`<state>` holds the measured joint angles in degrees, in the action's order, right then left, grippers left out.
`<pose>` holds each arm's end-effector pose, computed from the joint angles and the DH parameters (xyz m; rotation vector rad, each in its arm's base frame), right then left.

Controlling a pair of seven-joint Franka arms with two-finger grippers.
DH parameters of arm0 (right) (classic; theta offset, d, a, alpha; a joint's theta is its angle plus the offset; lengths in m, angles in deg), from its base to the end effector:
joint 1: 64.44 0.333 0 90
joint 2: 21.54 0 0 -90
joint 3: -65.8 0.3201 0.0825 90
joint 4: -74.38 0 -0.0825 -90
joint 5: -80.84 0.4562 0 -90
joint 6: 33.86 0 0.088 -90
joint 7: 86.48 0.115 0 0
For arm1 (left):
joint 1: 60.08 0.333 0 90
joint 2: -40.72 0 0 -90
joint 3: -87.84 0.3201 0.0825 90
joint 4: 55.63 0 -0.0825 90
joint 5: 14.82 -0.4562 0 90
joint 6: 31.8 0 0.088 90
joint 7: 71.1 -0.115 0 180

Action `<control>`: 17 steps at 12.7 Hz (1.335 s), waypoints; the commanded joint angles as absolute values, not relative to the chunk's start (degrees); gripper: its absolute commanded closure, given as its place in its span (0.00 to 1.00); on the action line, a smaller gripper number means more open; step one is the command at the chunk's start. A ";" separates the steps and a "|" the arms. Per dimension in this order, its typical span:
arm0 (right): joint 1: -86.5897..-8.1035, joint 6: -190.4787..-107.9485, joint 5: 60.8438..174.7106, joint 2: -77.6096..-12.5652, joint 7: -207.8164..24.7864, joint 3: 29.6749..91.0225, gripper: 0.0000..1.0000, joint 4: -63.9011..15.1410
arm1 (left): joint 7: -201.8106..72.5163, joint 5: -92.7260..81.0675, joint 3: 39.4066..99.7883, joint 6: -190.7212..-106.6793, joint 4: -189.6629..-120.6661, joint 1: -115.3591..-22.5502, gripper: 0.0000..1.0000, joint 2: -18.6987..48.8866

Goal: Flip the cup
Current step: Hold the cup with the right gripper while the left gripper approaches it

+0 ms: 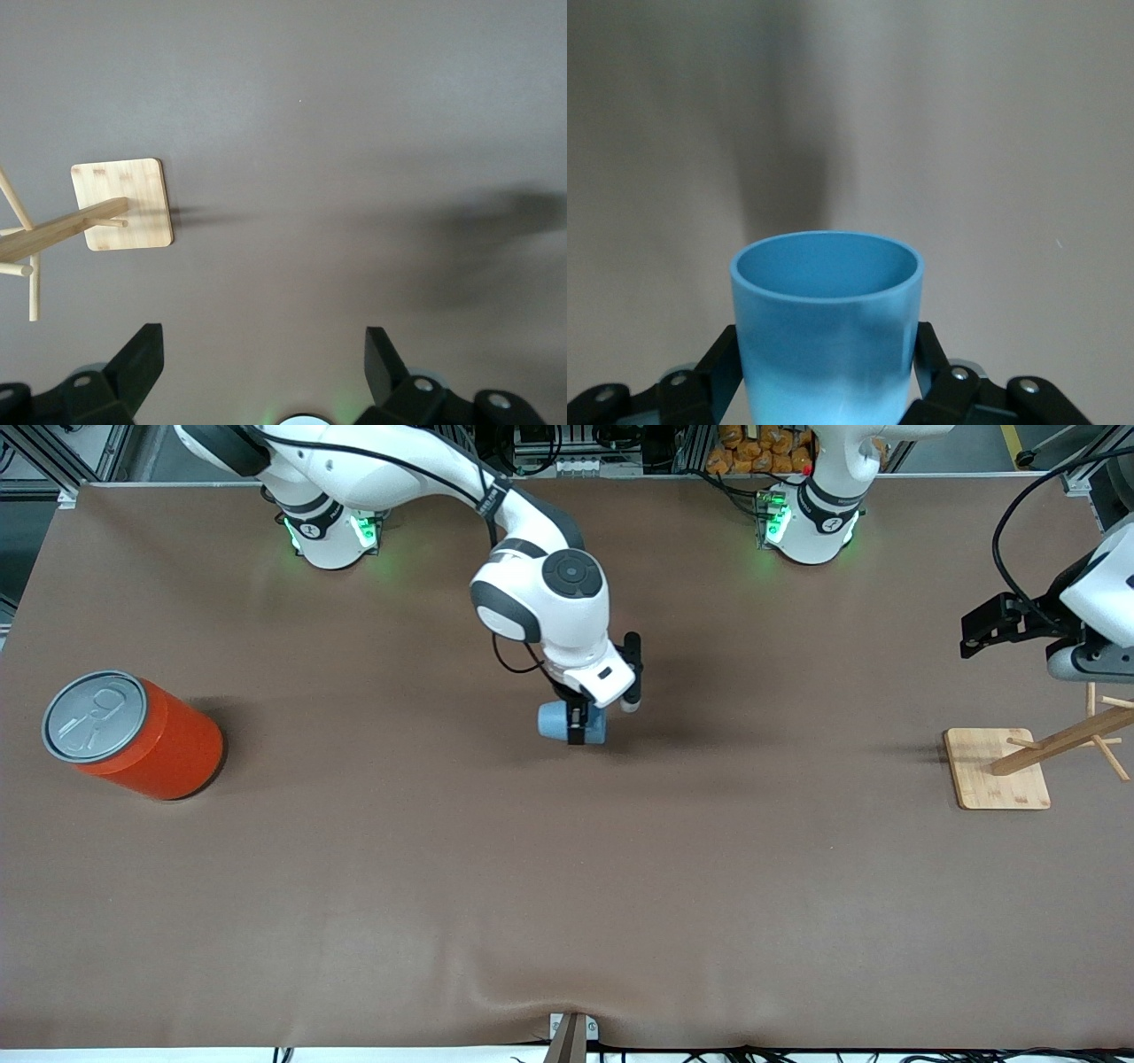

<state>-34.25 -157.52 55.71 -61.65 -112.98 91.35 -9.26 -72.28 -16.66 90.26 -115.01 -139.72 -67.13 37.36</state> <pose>0.5051 0.6062 0.2649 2.1751 2.1607 0.1482 0.6306 -0.0478 0.6293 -3.0991 0.1532 0.1131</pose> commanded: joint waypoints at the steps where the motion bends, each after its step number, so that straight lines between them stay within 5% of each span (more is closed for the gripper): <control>1: -31.50 -159.45 51.93 -66.78 -114.17 91.11 1.00 -7.36 | -72.33 -16.05 90.21 -115.21 -138.95 -66.67 0.00 36.85; 16: -27.62 -161.03 44.63 -72.25 -101.86 91.02 1.00 -7.98 | -72.41 -12.73 90.03 -119.95 -140.96 -67.11 0.00 24.64; 17: -28.05 -160.60 44.72 -72.16 -102.21 91.11 0.61 -7.63 | -72.59 -10.28 90.03 -121.43 -142.80 -66.68 0.00 24.63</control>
